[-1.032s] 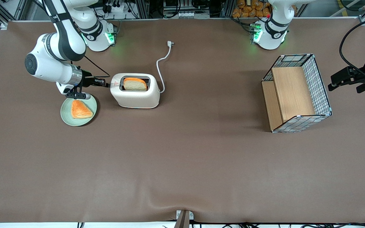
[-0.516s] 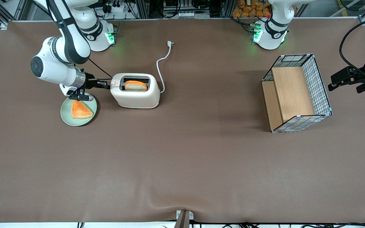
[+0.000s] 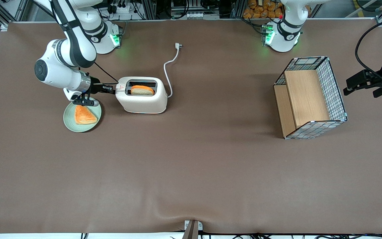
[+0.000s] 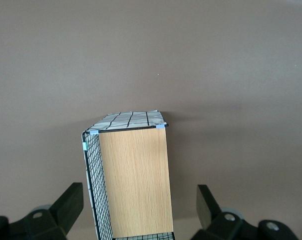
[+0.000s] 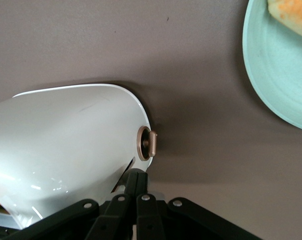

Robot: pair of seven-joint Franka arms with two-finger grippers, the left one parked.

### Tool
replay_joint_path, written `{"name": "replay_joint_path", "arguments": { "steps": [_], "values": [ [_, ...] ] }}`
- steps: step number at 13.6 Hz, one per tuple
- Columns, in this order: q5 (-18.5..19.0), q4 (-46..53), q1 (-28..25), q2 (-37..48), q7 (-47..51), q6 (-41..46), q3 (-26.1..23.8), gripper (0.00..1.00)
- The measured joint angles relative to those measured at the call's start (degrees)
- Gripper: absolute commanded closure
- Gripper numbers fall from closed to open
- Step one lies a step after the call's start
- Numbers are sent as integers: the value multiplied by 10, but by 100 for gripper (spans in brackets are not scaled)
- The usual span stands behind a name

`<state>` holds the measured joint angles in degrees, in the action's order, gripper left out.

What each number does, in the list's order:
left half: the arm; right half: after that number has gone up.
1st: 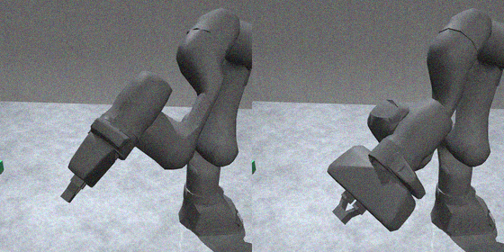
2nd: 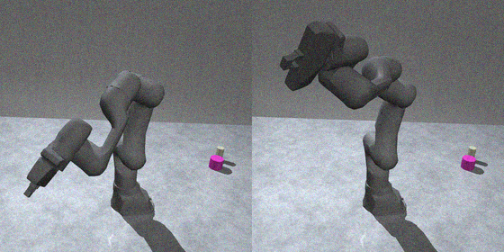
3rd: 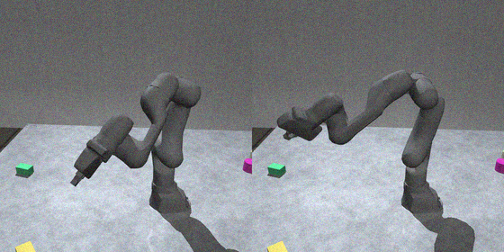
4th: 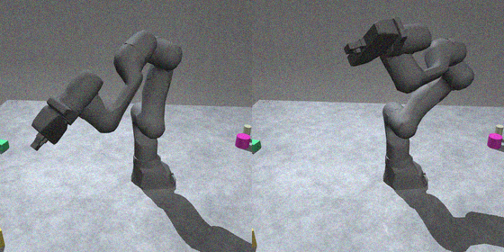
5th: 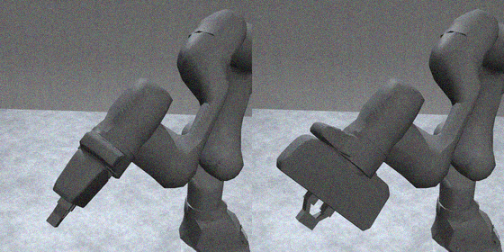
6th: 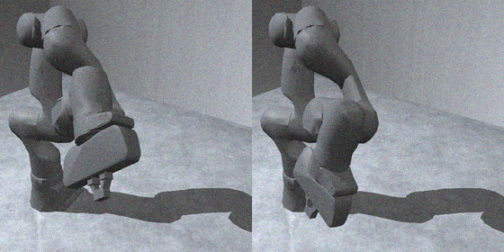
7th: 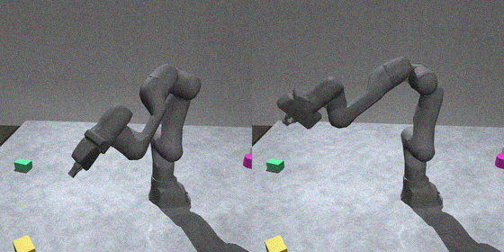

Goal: Press toaster button with right arm
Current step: 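Press the brass button down with the right gripper and hold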

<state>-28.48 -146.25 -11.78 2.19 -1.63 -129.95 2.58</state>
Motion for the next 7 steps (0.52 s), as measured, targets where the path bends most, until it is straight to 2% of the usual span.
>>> {"name": "replay_joint_path", "arguments": {
  "steps": [7],
  "values": [
    [-7, -4, -5, -13, -4, -19, 0, 100]
  ]
}}
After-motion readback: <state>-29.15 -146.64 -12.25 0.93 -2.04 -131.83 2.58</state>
